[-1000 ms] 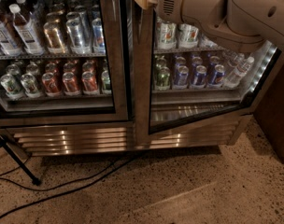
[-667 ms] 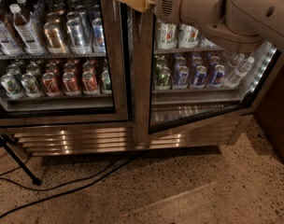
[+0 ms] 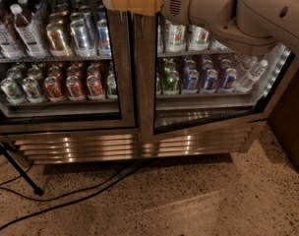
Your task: Open right fridge door
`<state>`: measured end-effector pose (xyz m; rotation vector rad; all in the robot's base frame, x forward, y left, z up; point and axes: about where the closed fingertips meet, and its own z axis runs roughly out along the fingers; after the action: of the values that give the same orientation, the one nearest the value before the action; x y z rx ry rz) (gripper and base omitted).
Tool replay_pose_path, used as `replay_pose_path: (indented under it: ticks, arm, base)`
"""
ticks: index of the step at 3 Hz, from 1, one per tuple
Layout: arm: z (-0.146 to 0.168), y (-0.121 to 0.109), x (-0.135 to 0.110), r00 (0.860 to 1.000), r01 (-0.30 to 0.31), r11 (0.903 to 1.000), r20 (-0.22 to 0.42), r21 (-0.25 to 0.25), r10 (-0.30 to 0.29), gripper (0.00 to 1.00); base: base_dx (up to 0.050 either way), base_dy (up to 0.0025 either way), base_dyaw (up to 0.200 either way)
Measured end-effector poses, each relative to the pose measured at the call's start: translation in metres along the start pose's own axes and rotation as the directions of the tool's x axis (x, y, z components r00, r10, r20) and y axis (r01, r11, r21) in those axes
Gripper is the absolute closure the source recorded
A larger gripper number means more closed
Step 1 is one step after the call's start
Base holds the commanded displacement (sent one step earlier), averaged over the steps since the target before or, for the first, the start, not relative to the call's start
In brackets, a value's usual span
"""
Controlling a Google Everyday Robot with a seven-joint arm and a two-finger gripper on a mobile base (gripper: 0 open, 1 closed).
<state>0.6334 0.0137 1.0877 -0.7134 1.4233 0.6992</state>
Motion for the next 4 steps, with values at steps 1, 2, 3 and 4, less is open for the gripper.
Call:
replay_pose_path:
  ticks: [1,2,3,4]
  arm:
    - [-0.016,-0.004,-0.015,0.997,0.082,0.9930,-0.009,0.085,-0.081,0.00]
    - [-0.063,-0.003,-0.036,0.982,0.184,0.9568,-0.075,0.225,-0.171,0.00]
    - [-0.142,-0.024,-0.046,0.948,0.313,0.8387,-0.203,0.445,-0.246,0.00]
    - [-0.300,-0.044,-0.061,0.901,0.433,0.5817,-0.341,0.689,-0.267,0.00]
  base:
    - [0.000,0.00000,0.000]
    - [0.000,0.00000,0.000]
    - [0.000,0.00000,0.000]
    - [0.000,0.00000,0.000]
